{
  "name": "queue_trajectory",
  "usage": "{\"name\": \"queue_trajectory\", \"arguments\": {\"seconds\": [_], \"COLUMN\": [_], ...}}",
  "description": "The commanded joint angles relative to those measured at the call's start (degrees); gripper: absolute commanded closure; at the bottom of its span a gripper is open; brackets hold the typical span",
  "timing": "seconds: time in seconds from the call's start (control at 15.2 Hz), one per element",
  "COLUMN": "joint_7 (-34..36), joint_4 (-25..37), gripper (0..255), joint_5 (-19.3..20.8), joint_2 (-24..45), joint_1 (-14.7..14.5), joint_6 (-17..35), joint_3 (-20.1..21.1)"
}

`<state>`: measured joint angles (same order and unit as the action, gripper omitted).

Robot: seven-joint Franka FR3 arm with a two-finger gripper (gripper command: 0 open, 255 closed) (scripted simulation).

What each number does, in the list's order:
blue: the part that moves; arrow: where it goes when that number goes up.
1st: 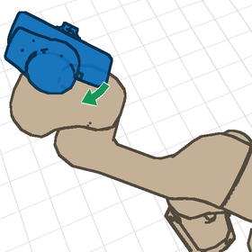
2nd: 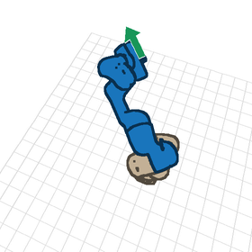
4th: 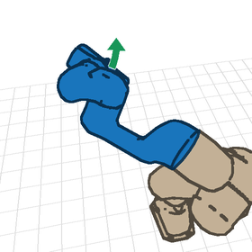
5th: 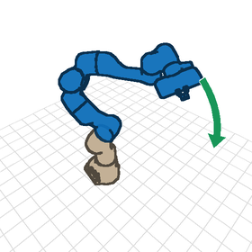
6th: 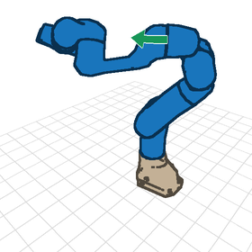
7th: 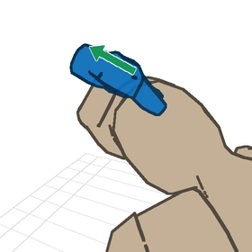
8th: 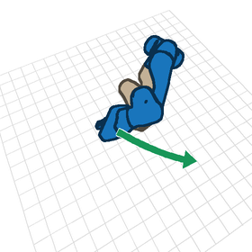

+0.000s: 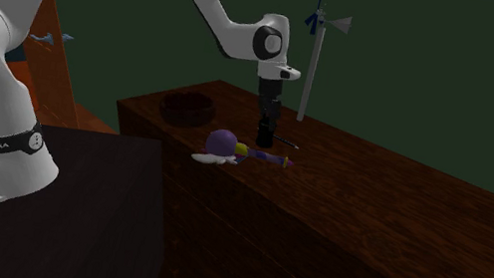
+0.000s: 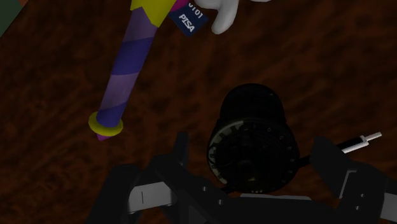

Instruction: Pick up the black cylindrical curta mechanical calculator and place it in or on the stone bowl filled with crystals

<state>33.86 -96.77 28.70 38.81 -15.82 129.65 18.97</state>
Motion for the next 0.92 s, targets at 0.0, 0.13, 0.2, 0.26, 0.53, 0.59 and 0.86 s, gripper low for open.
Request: {"name": "queue_trajectory", "arguments": {"seconds": [0.0, 0.13, 0.2, 0.26, 0.53, 0.59, 0.86], "joint_7": [0.0, 0.0, 0.0, 0.0, 0.0, 0.0, -0.4], "joint_4": [0.0, 0.0, 0.0, 0.0, 0.1, 0.1, -0.1], "gripper": [0, 255, 255, 255, 255, 255, 255], "joint_5": [0.0, 0.0, 0.0, 0.0, 0.0, 0.0, -0.5], "joint_2": [0.0, 0.0, 0.0, 0.0, 0.0, 0.0, -1.0], "joint_1": [0.0, 0.0, 0.0, 0.0, 0.0, 0.0, 0.2], "joint_6": [0.0, 0.0, 0.0, 0.0, 0.0, 0.0, -0.9], "joint_3": [0.0, 0.0, 0.0, 0.0, 0.0, 0.0, 0.4]}}
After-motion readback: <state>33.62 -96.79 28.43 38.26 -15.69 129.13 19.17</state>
